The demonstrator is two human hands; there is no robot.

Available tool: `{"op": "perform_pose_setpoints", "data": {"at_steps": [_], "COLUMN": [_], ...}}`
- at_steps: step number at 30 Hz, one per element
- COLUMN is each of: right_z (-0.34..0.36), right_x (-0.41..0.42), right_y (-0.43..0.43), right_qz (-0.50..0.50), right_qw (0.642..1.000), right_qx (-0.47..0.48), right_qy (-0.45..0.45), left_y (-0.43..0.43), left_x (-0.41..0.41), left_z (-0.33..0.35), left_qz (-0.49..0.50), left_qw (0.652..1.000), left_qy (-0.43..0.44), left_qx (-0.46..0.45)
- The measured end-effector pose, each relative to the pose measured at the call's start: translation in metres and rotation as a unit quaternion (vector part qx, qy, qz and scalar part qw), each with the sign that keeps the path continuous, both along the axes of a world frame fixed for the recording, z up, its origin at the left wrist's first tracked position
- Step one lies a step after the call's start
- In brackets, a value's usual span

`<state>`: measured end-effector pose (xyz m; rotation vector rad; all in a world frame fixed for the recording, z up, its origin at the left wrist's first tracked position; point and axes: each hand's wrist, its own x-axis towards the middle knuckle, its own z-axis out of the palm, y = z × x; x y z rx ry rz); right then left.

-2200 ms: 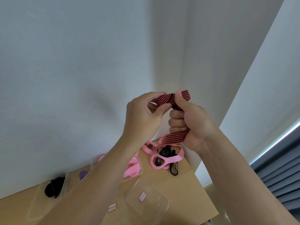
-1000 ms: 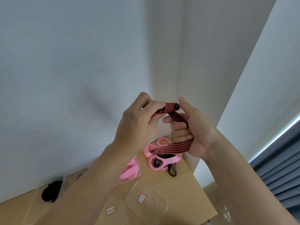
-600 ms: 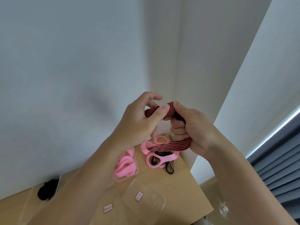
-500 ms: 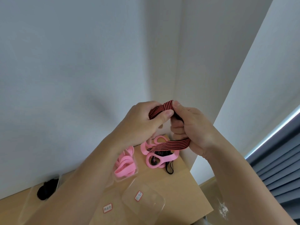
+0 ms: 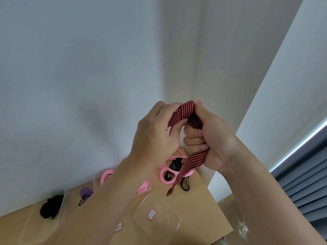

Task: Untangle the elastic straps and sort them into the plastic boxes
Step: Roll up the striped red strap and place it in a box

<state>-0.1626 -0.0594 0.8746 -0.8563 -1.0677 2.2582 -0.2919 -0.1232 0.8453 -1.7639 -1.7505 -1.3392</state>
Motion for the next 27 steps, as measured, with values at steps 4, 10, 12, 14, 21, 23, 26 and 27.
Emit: {"op": "perform_pose_setpoints", "data": {"at_steps": [4,10,12,14,21,23,26,27], "right_z": [-0.004,-0.014,-0.015,-0.014,-0.002,0.001,0.002,0.002], "right_x": [-0.005,-0.011,-0.012,-0.012,-0.005,-0.005,-0.007,-0.008], "right_y": [-0.003,-0.008,-0.007,-0.006,-0.002,-0.001,-0.001,-0.001], "right_qz": [-0.035,-0.054,-0.053,-0.050,-0.002,0.006,0.010,0.013], "right_qw": [0.995,0.979,0.977,0.977,0.981,0.979,0.977,0.976], "right_qx": [0.097,0.195,0.205,0.205,0.165,0.157,0.154,0.156], "right_qy": [-0.002,-0.011,-0.018,-0.034,-0.103,-0.126,-0.149,-0.151], "left_y": [0.000,-0.002,-0.003,-0.003,-0.002,-0.002,0.000,0.001], "left_x": [-0.002,0.003,0.004,0.005,0.005,0.009,0.010,0.010], "left_z": [0.004,0.006,0.007,0.010,0.006,0.001,-0.006,-0.009], "left_qz": [-0.025,-0.041,-0.026,-0.009,0.047,0.057,0.071,0.073], "left_qw": [0.995,0.981,0.985,0.992,0.998,0.996,0.995,0.995], "left_qy": [-0.093,-0.189,-0.170,-0.127,0.034,0.062,0.069,0.064], "left_qx": [0.011,-0.011,-0.003,0.008,-0.003,-0.007,0.010,0.023]}}
